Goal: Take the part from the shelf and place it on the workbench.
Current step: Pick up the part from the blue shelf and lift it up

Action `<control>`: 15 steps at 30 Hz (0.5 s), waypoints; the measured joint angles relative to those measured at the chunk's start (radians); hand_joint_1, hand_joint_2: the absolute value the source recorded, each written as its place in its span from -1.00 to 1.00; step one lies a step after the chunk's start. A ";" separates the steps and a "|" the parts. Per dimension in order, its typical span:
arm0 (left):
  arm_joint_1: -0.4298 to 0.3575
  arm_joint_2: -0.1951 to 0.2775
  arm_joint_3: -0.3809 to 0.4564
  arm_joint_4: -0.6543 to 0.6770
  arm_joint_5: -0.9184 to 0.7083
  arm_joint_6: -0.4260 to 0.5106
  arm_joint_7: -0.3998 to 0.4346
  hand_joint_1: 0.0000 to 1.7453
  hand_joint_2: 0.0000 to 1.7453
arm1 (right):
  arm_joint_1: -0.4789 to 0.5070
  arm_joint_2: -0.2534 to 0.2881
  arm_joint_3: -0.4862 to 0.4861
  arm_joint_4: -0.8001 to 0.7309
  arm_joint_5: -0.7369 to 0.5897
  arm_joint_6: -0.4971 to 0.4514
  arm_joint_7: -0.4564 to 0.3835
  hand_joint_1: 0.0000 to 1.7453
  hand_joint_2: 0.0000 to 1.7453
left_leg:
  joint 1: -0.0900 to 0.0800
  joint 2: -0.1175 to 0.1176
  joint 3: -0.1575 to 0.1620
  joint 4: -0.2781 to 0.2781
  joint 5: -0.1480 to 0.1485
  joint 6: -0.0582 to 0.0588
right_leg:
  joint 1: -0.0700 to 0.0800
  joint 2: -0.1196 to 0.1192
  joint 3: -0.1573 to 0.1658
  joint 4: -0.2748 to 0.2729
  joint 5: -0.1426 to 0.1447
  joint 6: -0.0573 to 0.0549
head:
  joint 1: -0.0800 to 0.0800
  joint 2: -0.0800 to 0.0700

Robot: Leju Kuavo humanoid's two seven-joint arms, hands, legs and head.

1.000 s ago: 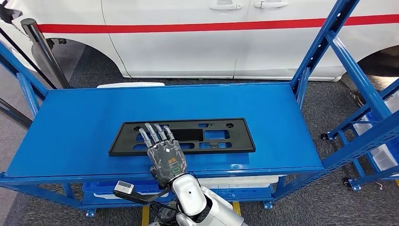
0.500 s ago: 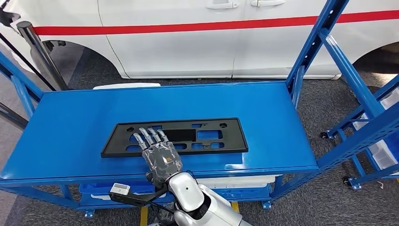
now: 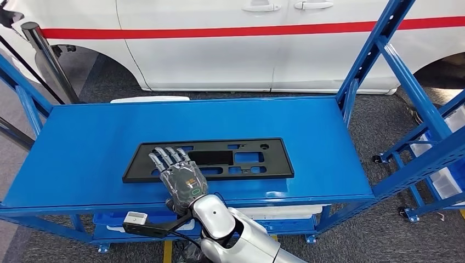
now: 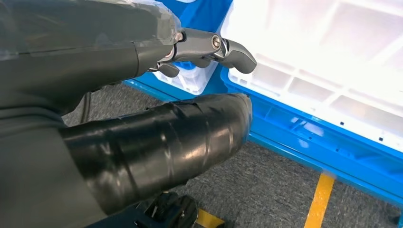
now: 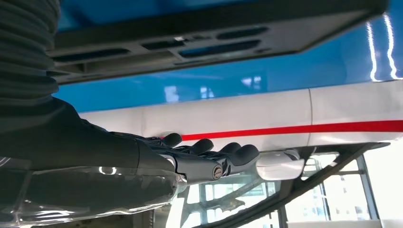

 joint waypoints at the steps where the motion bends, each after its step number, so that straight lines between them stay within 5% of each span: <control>1: -0.001 -0.001 0.003 -0.001 -0.008 -0.003 0.000 -1.00 -1.00 | -0.011 0.002 0.000 0.004 -0.006 0.003 -0.005 -1.00 1.00 | 0.002 0.001 0.002 -0.005 0.003 0.006 | 0.000 0.000 -0.012 0.028 -0.019 0.005 | 0.000 0.000; 4: 0.000 -0.001 0.010 -0.003 -0.031 -0.009 -0.003 -1.00 -1.00 | -0.030 0.002 0.001 0.020 -0.018 0.016 -0.011 -1.00 1.00 | 0.003 0.003 0.004 -0.008 0.005 0.015 | -0.002 0.000 -0.092 0.199 -0.102 0.013 | 0.000 0.000; 6: 0.003 -0.001 0.018 -0.003 -0.049 -0.011 -0.007 -1.00 -1.00 | -0.034 0.002 0.006 0.031 -0.030 0.027 -0.011 -1.00 1.00 | 0.003 0.002 0.003 -0.005 0.003 0.016 | -0.003 -0.001 -0.120 0.253 -0.104 0.014 | 0.000 0.000; 10: 0.004 -0.001 0.027 -0.004 -0.079 -0.017 -0.015 -1.00 -1.00 | -0.054 0.006 0.020 0.046 -0.049 0.045 -0.011 -1.00 1.00 | 0.001 0.000 0.002 0.011 -0.007 0.008 | -0.005 -0.002 -0.024 0.049 0.003 0.006 | 0.000 0.000; 15: 0.004 0.000 0.035 -0.005 -0.119 -0.028 -0.024 -1.00 -1.00 | -0.081 0.013 0.041 0.062 -0.077 0.069 -0.011 -1.00 1.00 | 0.000 0.000 -0.007 0.018 -0.015 -0.016 | -0.002 0.001 -0.004 -0.006 0.014 -0.015 | 0.000 0.000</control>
